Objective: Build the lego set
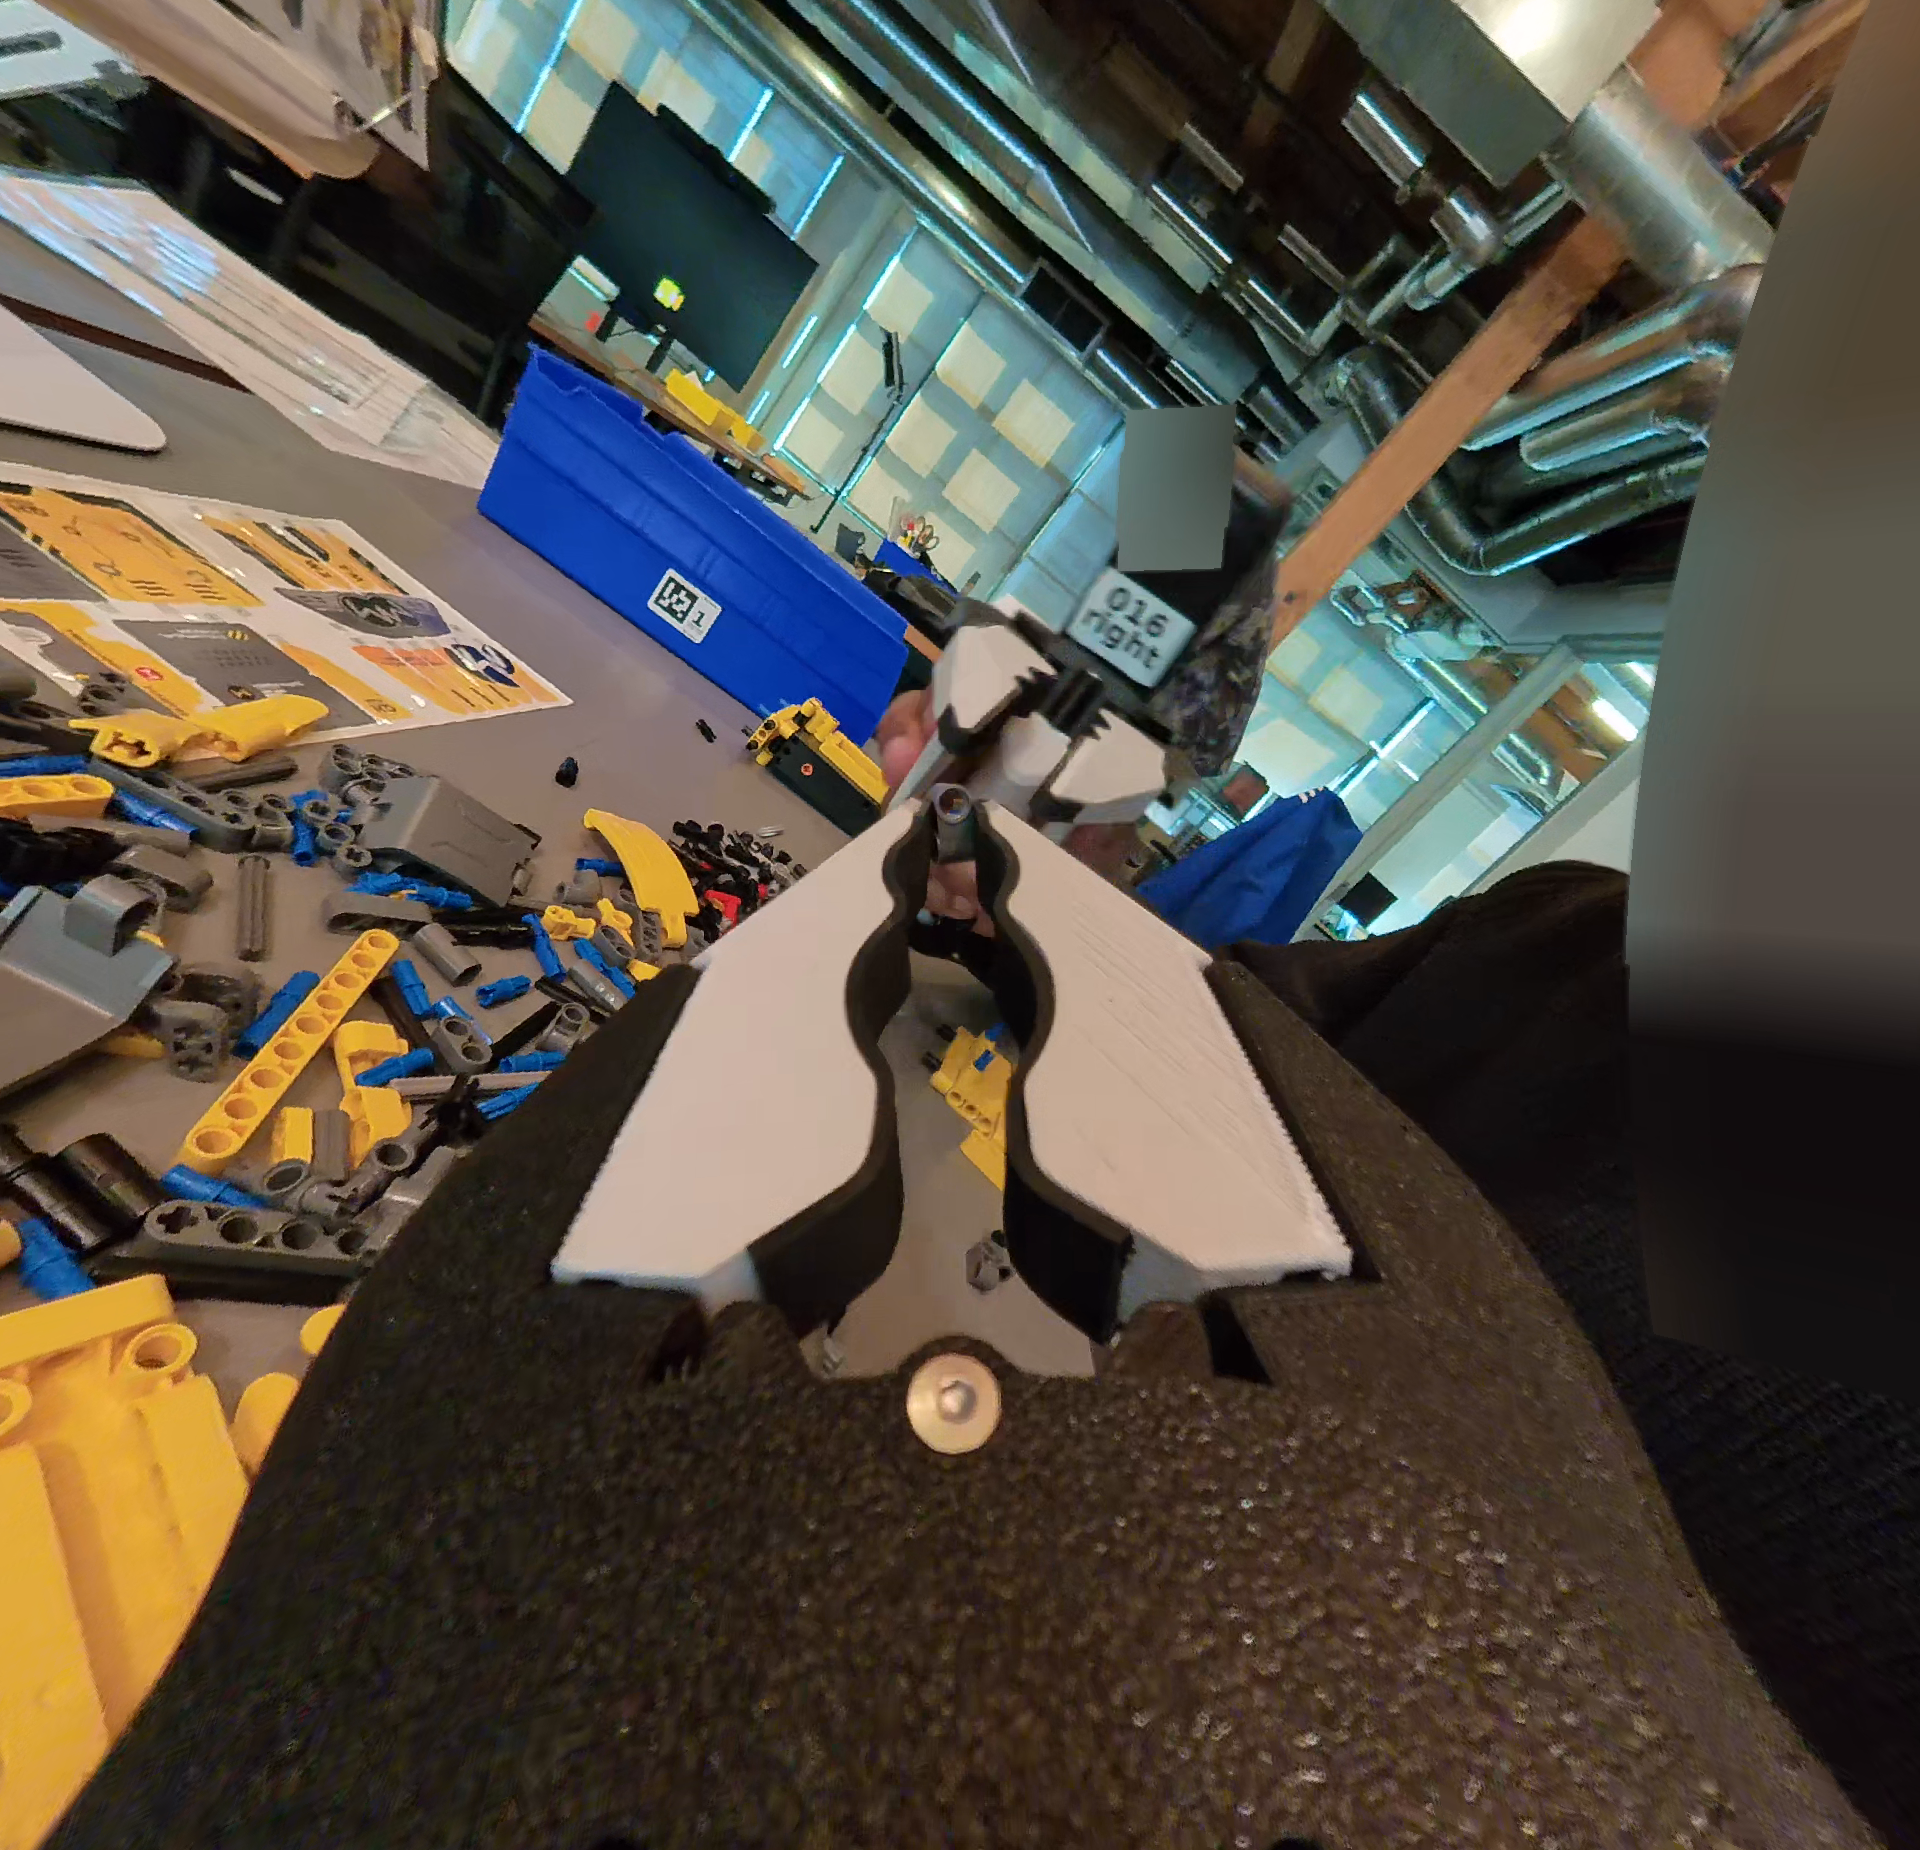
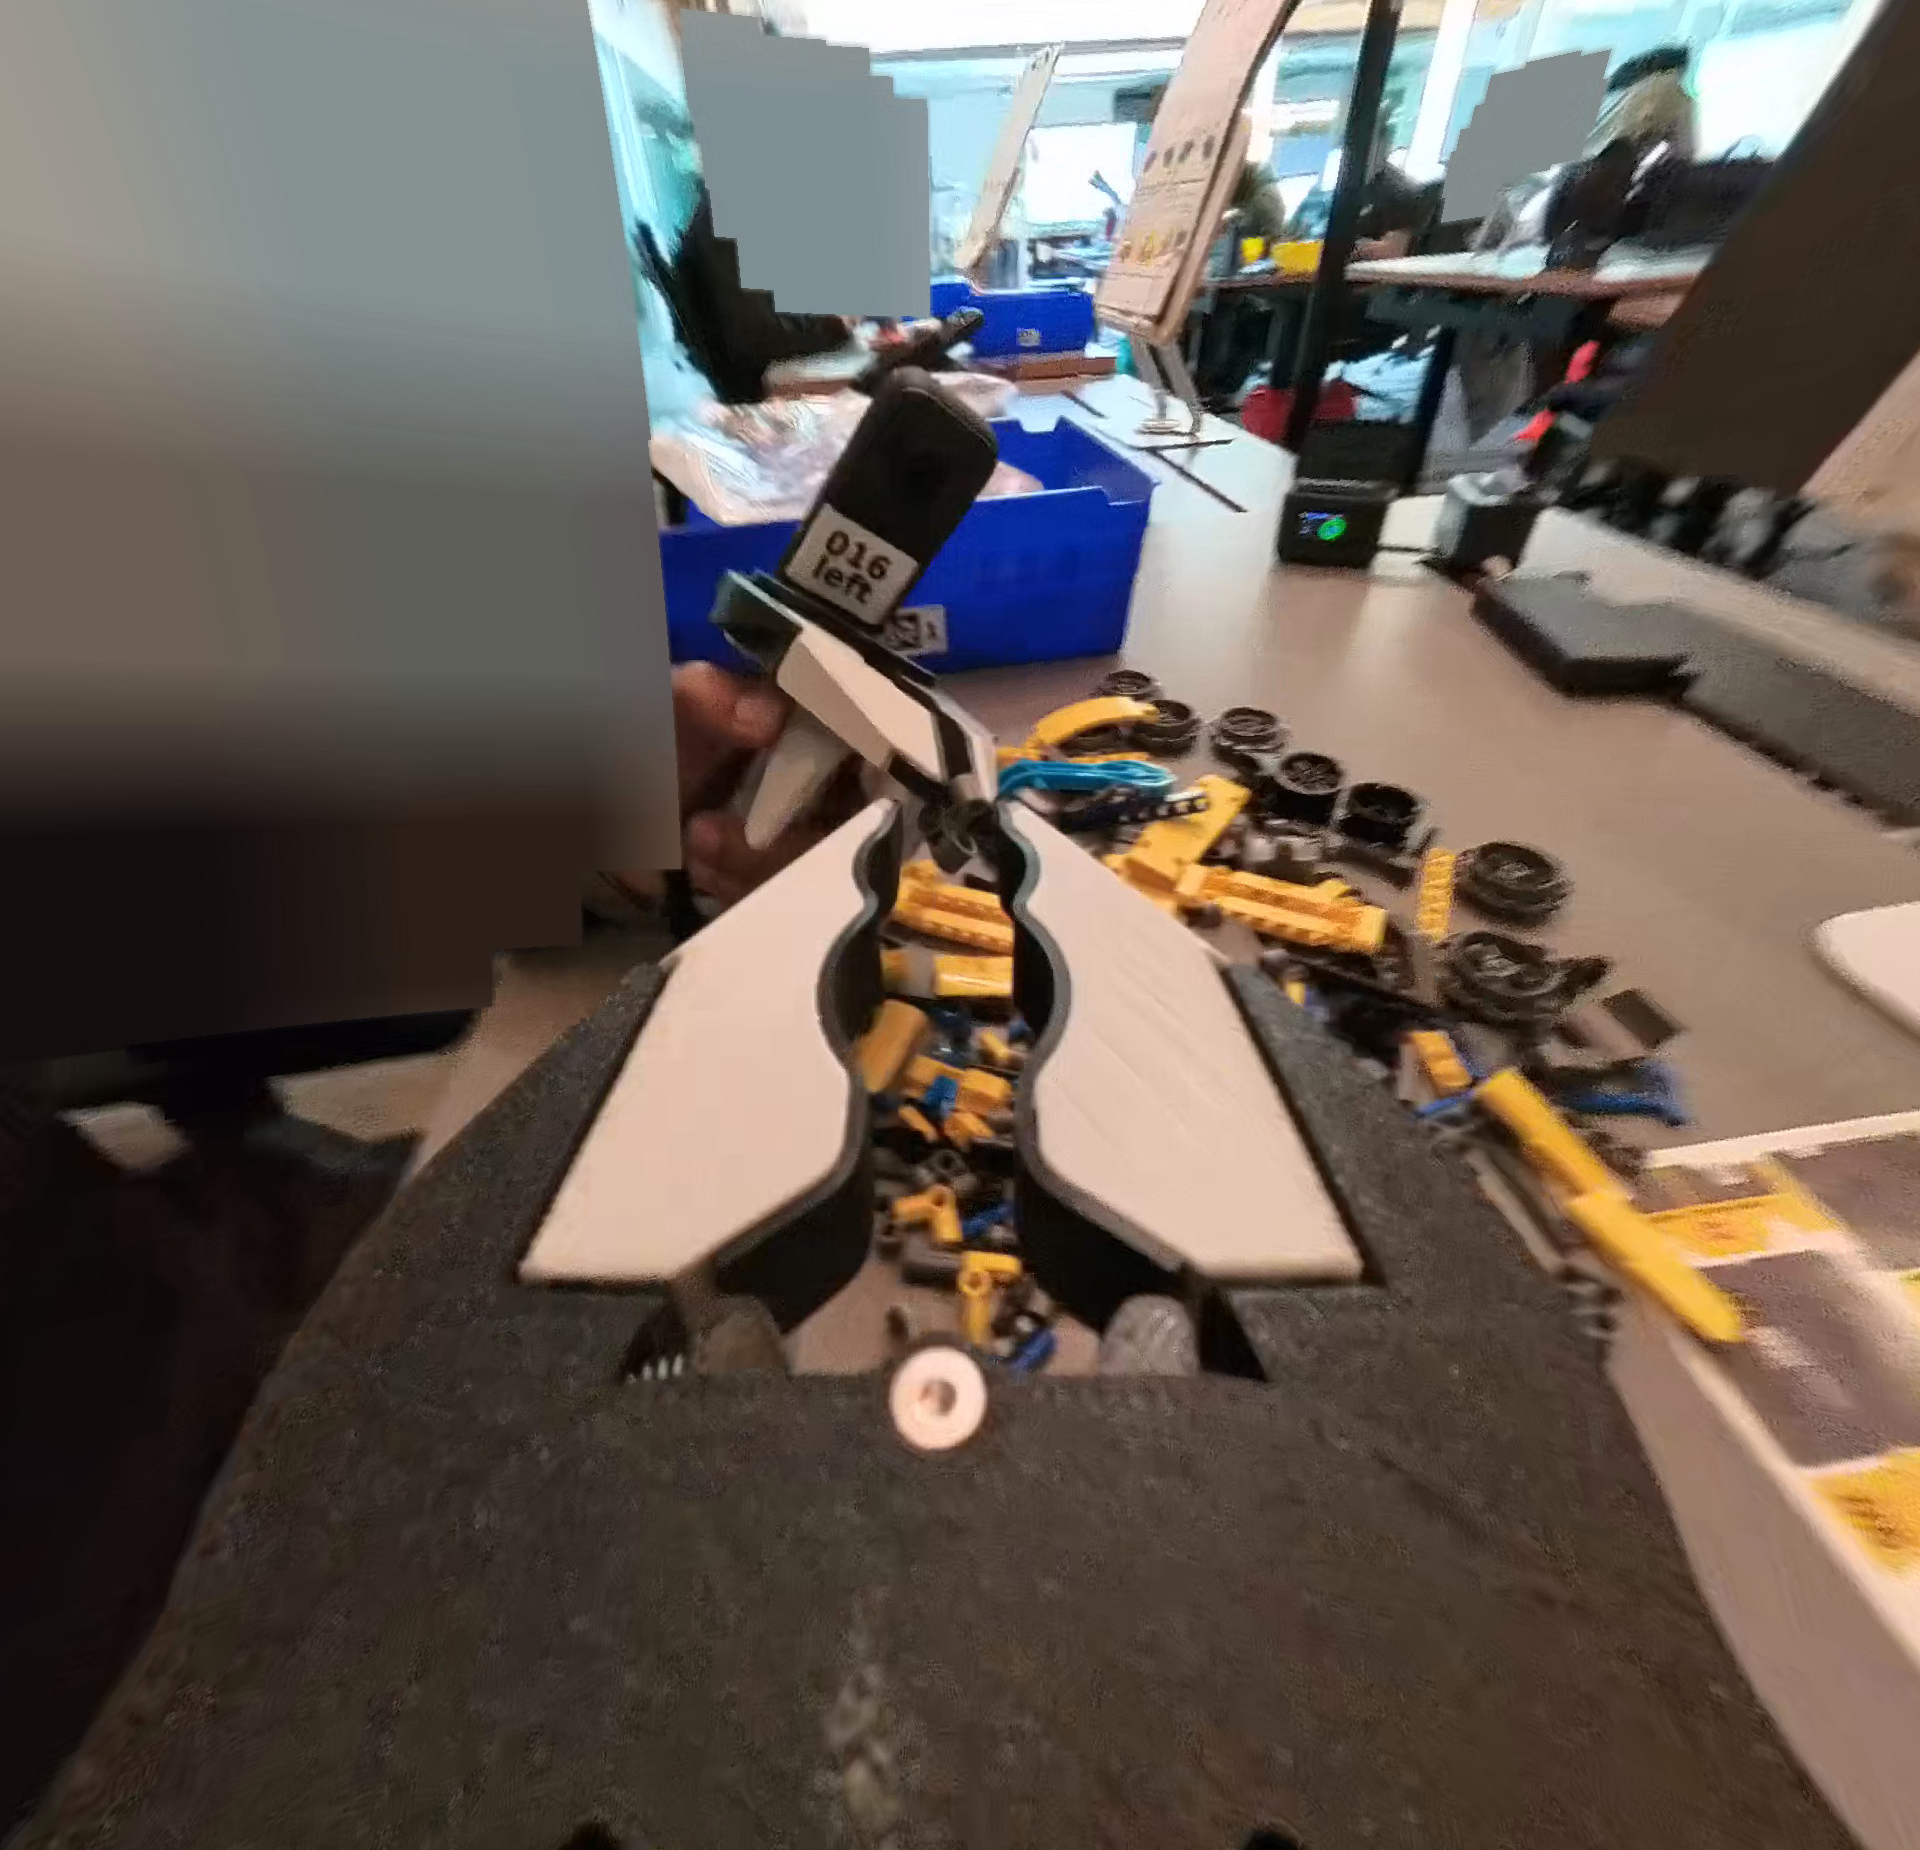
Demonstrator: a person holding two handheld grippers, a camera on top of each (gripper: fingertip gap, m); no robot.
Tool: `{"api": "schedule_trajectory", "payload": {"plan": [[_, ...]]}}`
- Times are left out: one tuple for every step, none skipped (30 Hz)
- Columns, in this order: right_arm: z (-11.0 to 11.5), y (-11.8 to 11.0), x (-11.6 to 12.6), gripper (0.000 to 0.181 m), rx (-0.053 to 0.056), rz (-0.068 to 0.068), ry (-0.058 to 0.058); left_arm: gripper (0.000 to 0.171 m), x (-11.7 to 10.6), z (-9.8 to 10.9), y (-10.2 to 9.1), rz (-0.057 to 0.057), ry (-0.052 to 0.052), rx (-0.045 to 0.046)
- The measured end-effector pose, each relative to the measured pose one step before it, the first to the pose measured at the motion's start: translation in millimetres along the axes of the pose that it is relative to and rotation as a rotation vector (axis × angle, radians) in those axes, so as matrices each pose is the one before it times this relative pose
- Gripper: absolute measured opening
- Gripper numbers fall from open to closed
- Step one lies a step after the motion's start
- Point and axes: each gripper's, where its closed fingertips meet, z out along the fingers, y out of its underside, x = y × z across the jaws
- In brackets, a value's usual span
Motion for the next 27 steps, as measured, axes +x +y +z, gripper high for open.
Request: {"api": "schedule_trajectory", "payload": {"plan": [[-0.42,-0.32,-0.39,0.018,0.0096,0.067,-0.032,0.007,2.42,0.33,-0.39,0.0062,0.0107,0.00166],[-0.02,0.96,-0.54,0.018,0.0025,0.052,-0.0281,0.007,2.03,0.35,-0.43,0.0075,0.0082,0.00137],[0.22,1.28,-0.72,0.019,0.002,0.0397,-0.0234,0.007,1.78,0.2,-0.04,0.0067,0.0081,-0.00046],[0.56,0.47,-1.96,0.021,0.0051,0.0326,-0.0275,0.007,2.26,0.53,0.08,0.003,0.0118,-0.00053],[0.6,0.12,-2.18,0.022,0.0055,0.0276,-0.0247,0.007,3.05,0.8,0.13,0.0018,0.0165,-0.00095],[0.73,0.89,-0.54,0.023,0.0002,0.0227,-0.0125,0.007,3.21,0.89,0.27,0.0046,0.0163,-0.00221],[0.78,1.62,-0.78,0.024,-0.0049,0.0153,-0.0111,0.007,2.04,0.76,0.48,0.0089,0.0074,-0.00357],[1.13,1.75,-1.61,0.024,-0.0072,0.0109,-0.0148,0.007,1.19,0.7,0.59,0.0115,0.001,-0.00505],[1.11,1.5,-1.74,0.024,-0.0061,0.0099,-0.0137,0.007,1.23,0.62,0.6,0.0113,0.0008,-0.00516],[0.9,0.53,-1.67,0.023,0.0002,0.0065,-0.0111,0.007,0.71,0.73,1.0,0.0077,-0.0002,-0.00656],[0.33,-0.85,-1.62,0.017,0.0077,0.0016,-0.0086,0.007,-0.33,0.84,1.54,0.004,-0.0045,-0.00905],[-0.43,-0.91,-0.23,0.009,0.007,-0.0021,0.002,0.007,0.42,0.77,1.28,0.0027,0.0013,-0.00673],[-0.82,-0.08,0.79,0.008,-0.0004,-0.0086,0.0065,0.007,-0.09,0.55,0.48,0.0008,-0.0021,-0.00188],[-0.86,0.94,1.17,0.007,-0.0087,-0.0138,0.009,0.007,-1.95,0.28,0.68,0.0041,-0.0139,-0.00357],[-1.0,1.21,1.77,0.007,-0.0136,-0.0216,0.0154,0.007,-2.21,-0.01,0.02,0.0056,-0.0176,0.00024],[-1.52,0.8,1.85,0.007,-0.0132,-0.0313,0.021,0.008,-2.49,-0.61,-1.58,0.0095,-0.0216,0.00822],[-1.77,0.1,0.64,0.007,-0.0094,-0.0392,0.0201,0.009,-2.94,-1.56,-2.59,0.0144,-0.0265,0.01358],[-1.55,0.12,-1.77,0.007,-0.0104,-0.0474,0.0122,0.009,-2.85,-2.19,-3.32,0.0138,-0.0253,0.017],[-0.65,1.38,-4.92,0.007,-0.0181,-0.0598,-0.0005,0.01,-2.21,-2.35,-3.67,0.0096,-0.0183,0.01952],[0.77,4.09,-8.25,0.007,-0.0326,-0.0756,-0.0128,0.01,-1.34,-2.07,-2.83,0.0026,-0.0089,0.01599],[2.63,8.61,-10.99,0.007,-0.057,-0.0895,-0.0231,0.01,-0.01,-1.2,-0.67,-0.0061,0.0042,0.00397],[4.49,14.15,-12.88,0.007,-0.0878,-0.0969,-0.0304,0.01,1.12,0.04,1.34,-0.0149,0.0162,-0.00752],[6.2,17.05,-12.12,0.007,-0.1084,-0.1028,-0.0224,0.01,1.34,1.12,1.95,-0.0189,0.0179,-0.00902],[7.34,15.31,-10.61,0.007,-0.1031,-0.1055,-0.0087,0.01,0.93,1.33,1.95,-0.0137,0.0128,-0.00905],[7.64,10.36,-10.59,0.007,-0.0789,-0.098,-0.0087,0.01,0.18,1.1,1.61,-0.0027,0.0026,-0.00956],[6.7,5.3,-10.08,0.007,-0.0557,-0.0792,-0.0125,0.01,-0.74,0.4,1.22,0.0066,-0.0076,-0.00774],[5.28,1.71,-9.13,0.007,-0.037,-0.0562,-0.018,0.01,-1.02,-0.05,0.31,0.0095,-0.0113,-0.00312]]}}
